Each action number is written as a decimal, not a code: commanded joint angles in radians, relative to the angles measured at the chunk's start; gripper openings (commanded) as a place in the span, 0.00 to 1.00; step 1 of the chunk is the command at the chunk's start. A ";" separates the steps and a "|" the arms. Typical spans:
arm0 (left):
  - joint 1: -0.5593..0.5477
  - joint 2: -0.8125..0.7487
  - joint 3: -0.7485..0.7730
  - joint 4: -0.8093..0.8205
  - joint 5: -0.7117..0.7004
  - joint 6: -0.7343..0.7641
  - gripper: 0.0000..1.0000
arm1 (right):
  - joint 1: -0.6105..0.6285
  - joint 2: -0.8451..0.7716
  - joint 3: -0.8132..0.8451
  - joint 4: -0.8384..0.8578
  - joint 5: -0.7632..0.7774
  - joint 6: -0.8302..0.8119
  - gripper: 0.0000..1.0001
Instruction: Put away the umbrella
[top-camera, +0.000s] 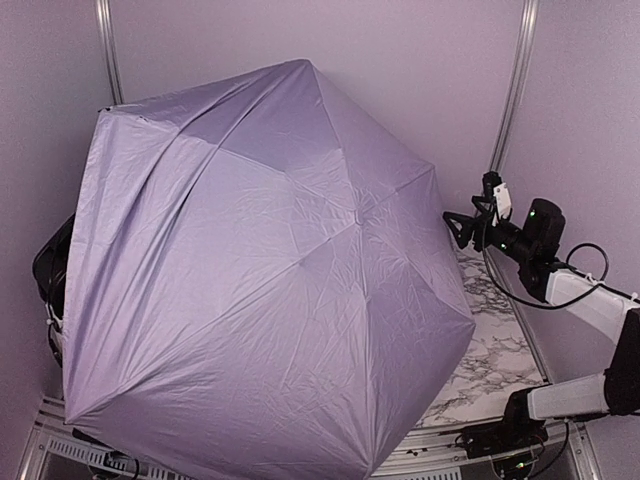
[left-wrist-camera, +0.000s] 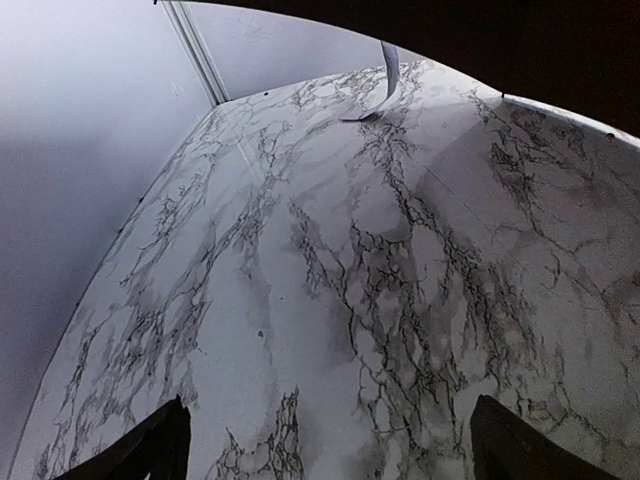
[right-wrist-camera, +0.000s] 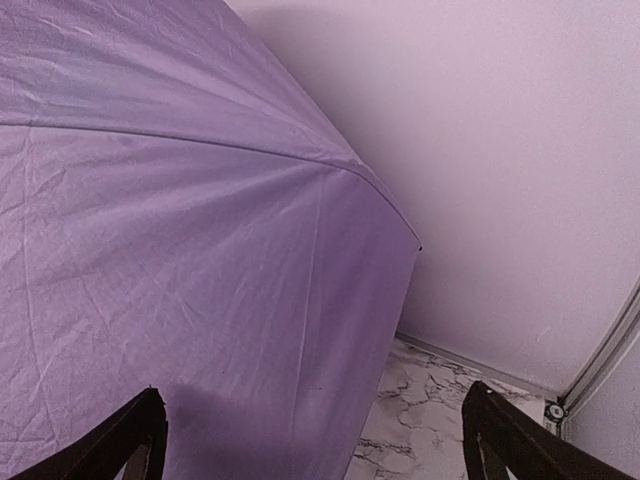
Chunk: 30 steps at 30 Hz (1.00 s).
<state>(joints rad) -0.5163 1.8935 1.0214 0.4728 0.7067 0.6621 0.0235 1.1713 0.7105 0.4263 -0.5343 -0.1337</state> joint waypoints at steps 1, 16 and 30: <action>-0.034 0.039 0.044 -0.062 -0.014 0.035 0.87 | -0.001 -0.022 0.038 -0.012 -0.014 -0.004 1.00; -0.107 0.011 0.214 -0.057 -0.269 -0.382 0.00 | 0.005 -0.018 0.153 -0.112 0.047 0.055 1.00; -0.118 0.050 0.379 0.132 -0.602 -0.579 0.00 | 0.051 -0.083 0.379 -0.305 0.252 0.072 1.00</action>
<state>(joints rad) -0.6476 1.9614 1.3228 0.4503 0.2733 0.2146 0.0578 1.1366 1.0149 0.1848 -0.3542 -0.0776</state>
